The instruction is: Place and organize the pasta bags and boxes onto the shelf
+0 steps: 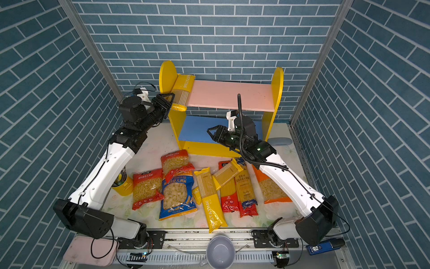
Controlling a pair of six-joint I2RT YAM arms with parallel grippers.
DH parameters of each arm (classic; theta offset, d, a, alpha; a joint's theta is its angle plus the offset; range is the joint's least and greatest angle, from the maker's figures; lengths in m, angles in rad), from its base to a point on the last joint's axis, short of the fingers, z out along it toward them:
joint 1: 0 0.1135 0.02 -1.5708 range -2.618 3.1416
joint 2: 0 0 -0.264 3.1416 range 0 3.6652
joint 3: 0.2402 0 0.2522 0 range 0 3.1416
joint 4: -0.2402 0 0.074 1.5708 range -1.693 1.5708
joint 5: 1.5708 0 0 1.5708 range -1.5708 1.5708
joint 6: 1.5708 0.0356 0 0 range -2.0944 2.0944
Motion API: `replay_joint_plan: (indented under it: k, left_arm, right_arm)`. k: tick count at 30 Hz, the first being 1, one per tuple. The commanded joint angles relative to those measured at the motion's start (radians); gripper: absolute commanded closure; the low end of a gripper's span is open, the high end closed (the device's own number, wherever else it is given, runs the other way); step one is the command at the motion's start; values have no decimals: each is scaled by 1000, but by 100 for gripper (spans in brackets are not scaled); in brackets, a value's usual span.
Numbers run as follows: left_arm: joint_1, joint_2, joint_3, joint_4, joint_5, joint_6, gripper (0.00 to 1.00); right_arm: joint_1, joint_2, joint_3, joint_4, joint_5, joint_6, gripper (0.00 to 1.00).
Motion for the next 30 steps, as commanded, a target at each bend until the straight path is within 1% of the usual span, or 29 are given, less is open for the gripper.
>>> replay_joint_plan:
  k: [1,3,4,6,7,10,11,13,15,16,17,20,22,23,26,28,30]
  left_arm:
    - [-1,-71,29,-27,18,75,30]
    - [0,-115,25,-131,20,142,30]
    - [-1,-153,8,-191,4,183,30]
    - [-1,-241,-50,-292,-75,251,30]
    - [-1,-282,-79,-317,-106,276,28]
    - [-1,-364,-118,-398,-166,358,27]
    - [-1,-384,-136,-414,-166,379,27]
    - [-2,-422,-202,-411,-127,402,28]
    - [-15,-464,-302,-413,-79,407,29]
    - [-30,-483,-355,-411,-72,408,29]
    - [-61,-505,-413,-417,-95,411,29]
    - [-185,-571,-561,-419,-233,411,28]
    - [-246,-605,-647,-399,-286,396,28]
    - [-268,-620,-692,-376,-292,384,28]
    - [-321,-629,-801,-297,-263,350,27]
    - [-374,-600,-839,-267,-267,345,26]
    - [-429,-550,-863,-240,-271,347,25]
  right_arm:
    - [14,-30,-44,-50,51,-71,52]
    - [21,-46,-79,-84,79,-97,52]
    - [25,-63,-112,-88,99,-102,52]
    - [28,-93,-174,-92,125,-108,52]
    - [29,-99,-194,-98,130,-108,52]
    - [36,-97,-234,-117,132,-109,52]
    - [41,-89,-245,-121,130,-112,52]
    - [55,-74,-262,-140,127,-123,53]
    - [75,-63,-290,-177,138,-136,54]
    - [80,-62,-309,-186,140,-138,54]
    - [87,-62,-333,-190,140,-137,54]
    - [101,-53,-400,-187,116,-115,54]
    - [111,-38,-435,-178,88,-114,54]
    - [117,-28,-452,-176,73,-117,54]
    - [128,-1,-497,-167,20,-118,53]
    - [139,11,-521,-153,-15,-120,52]
    - [149,22,-543,-137,-53,-132,48]
